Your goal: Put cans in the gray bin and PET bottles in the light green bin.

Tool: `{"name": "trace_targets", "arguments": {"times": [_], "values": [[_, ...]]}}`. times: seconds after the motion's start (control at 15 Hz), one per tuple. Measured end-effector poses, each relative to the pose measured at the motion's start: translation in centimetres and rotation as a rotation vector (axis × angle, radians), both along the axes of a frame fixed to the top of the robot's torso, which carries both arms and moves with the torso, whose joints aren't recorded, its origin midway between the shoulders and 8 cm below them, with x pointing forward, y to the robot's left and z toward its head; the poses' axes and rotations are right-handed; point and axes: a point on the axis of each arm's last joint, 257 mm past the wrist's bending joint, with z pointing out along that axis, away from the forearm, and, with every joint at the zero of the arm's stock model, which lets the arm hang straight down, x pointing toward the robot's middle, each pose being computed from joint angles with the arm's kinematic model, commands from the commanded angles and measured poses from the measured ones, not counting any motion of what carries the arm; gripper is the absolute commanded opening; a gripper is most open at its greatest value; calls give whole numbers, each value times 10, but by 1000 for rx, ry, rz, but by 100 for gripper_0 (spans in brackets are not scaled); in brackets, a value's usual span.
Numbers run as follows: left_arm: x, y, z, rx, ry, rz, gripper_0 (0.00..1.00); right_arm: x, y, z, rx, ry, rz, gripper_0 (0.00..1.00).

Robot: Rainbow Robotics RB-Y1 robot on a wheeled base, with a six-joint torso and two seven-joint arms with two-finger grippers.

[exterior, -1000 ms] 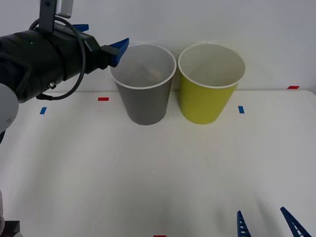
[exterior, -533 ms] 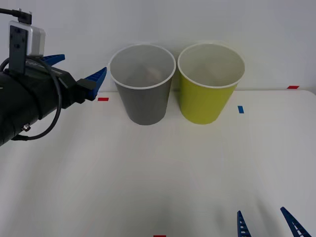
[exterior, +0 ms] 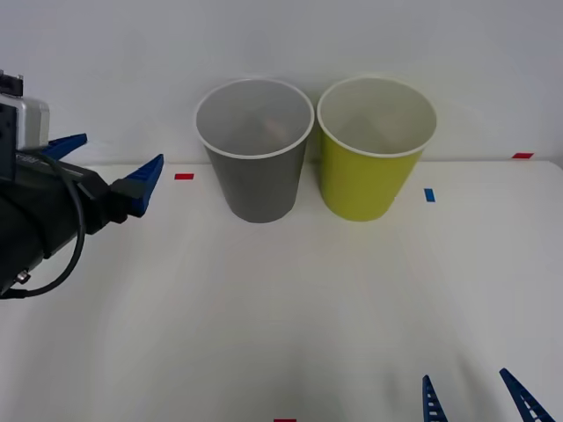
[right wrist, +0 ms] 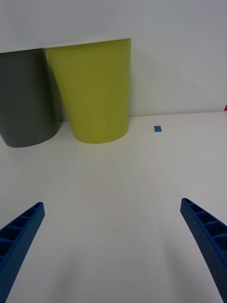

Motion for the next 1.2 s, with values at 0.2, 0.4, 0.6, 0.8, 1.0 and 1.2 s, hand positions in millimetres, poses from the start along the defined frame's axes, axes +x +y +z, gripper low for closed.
{"name": "trace_targets", "arguments": {"times": [0.2,0.4,0.6,0.8,1.0,1.2], "values": [[-1,7,-6,-69,-99,23,100,0,0,0,0,0,0,100],[-12,23,-35,-83,-135,76,100,0,0,0,0,0,0,100],[-28,34,-58,-78,-178,120,100,0,0,0,0,0,0,100],[-44,44,-86,-85,-192,158,100,0,0,0,0,0,0,100],[-68,50,-115,-57,-189,189,100,0,0,0,0,0,0,100],[-87,51,-134,-59,-153,200,100,0,0,0,0,0,0,100]]}}
